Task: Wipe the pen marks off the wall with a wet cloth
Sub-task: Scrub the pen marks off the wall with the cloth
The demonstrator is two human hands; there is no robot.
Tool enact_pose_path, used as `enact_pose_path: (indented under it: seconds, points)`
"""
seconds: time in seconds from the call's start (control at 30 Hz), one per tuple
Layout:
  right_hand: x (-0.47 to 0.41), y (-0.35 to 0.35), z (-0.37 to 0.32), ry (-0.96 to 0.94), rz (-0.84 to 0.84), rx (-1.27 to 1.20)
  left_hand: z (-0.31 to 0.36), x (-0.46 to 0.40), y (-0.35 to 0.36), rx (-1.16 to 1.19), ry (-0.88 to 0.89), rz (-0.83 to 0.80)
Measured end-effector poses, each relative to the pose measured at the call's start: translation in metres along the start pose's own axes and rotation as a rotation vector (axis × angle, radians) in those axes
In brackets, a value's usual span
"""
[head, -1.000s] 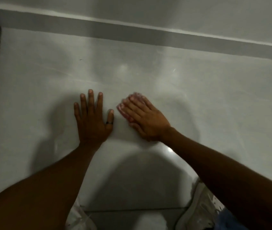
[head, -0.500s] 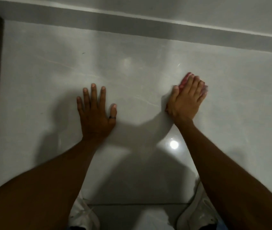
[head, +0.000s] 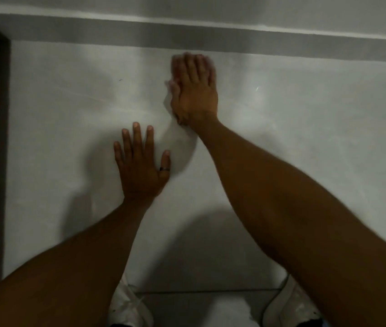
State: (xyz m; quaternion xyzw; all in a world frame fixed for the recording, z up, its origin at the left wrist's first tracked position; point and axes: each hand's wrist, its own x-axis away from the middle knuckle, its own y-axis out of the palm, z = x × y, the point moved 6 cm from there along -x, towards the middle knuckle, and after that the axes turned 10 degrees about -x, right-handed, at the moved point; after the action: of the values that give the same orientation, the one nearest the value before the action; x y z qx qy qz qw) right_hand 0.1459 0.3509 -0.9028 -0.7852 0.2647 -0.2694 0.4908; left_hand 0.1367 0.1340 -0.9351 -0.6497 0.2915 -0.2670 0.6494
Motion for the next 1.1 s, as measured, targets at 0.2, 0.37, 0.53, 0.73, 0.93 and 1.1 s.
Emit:
enact_pose_path:
  seconds: [0.2, 0.37, 0.53, 0.73, 0.93, 1.1]
  points:
    - [0.017, 0.017, -0.032, -0.292, -0.084, 0.032, -0.002, 0.001, -0.002, -0.001, -0.003, 0.016]
    - [0.076, 0.012, 0.014, -0.021, -0.005, -0.029, -0.001, 0.0, -0.002, 0.058, -0.017, 0.019]
    - [0.158, 0.012, 0.077, -0.09, 0.043, -0.008, 0.0, -0.001, -0.002, 0.078, -0.023, -0.006]
    - [0.209, 0.031, 0.069, -0.583, -0.198, 0.034, -0.001, -0.002, -0.003, 0.074, -0.013, -0.012]
    - [0.133, -0.026, 0.165, 0.187, 0.149, 0.0, 0.003, -0.002, -0.005, 0.057, -0.022, -0.032]
    - [0.079, -0.035, 0.156, 0.658, 0.298, -0.078, 0.001, 0.0, -0.005, 0.045, -0.014, -0.013]
